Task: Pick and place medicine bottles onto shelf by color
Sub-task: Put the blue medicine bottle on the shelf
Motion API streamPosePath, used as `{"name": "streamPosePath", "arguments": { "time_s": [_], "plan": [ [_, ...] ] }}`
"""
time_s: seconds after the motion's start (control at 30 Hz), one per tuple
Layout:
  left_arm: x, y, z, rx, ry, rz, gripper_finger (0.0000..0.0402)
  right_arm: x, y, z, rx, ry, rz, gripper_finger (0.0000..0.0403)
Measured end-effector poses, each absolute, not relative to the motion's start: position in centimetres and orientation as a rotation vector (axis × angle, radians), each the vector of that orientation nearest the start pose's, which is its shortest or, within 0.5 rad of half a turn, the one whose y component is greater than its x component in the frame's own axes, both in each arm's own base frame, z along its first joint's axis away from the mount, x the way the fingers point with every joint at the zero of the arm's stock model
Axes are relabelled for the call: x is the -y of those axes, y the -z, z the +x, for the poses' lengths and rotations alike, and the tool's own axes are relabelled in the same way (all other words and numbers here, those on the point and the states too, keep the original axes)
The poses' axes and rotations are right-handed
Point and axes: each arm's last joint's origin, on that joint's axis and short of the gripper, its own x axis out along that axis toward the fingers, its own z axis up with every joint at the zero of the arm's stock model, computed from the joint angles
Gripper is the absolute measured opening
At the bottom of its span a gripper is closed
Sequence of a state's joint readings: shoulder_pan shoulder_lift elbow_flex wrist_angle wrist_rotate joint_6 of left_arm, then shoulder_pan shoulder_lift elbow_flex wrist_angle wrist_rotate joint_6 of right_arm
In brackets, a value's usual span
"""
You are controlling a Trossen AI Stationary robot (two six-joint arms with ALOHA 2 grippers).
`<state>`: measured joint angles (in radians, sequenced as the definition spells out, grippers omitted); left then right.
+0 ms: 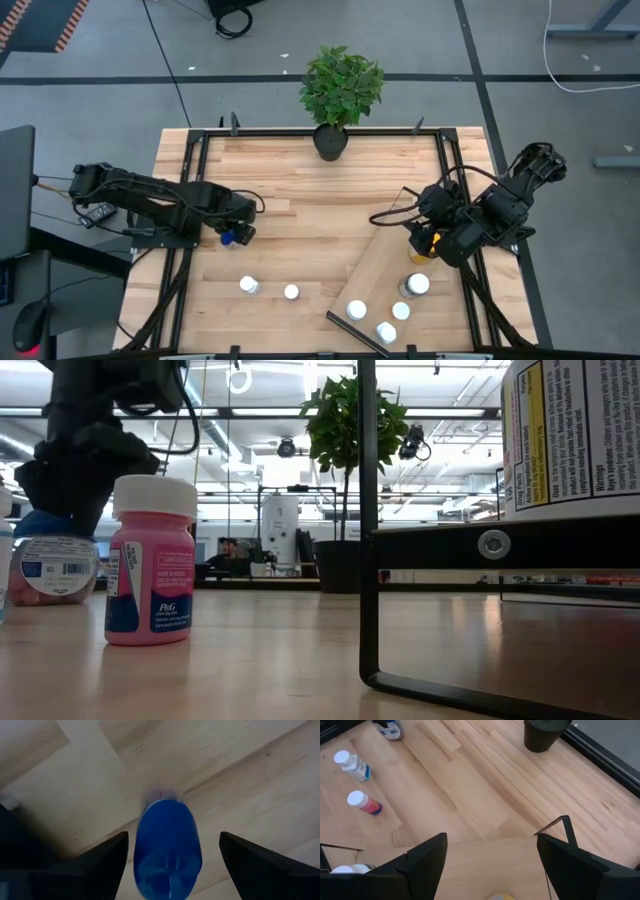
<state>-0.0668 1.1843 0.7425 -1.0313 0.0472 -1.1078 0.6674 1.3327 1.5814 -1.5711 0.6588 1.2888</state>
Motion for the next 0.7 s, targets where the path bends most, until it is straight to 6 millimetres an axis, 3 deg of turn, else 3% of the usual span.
{"name": "streamPosePath", "arguments": {
  "time_s": [0.33,0.7],
  "plan": [
    [1.2,-19.4,18.2,-1.46,-0.653,-0.919,0.0263,-10.9,-39.1,17.2,-0.816,0.619,0.368,0.0316],
    [1.4,-19.7,19.2,-1.381,-0.581,-0.975,0.0195,-10.7,-39.1,17.3,-0.805,0.625,0.342,0.0316]
  ]
}}
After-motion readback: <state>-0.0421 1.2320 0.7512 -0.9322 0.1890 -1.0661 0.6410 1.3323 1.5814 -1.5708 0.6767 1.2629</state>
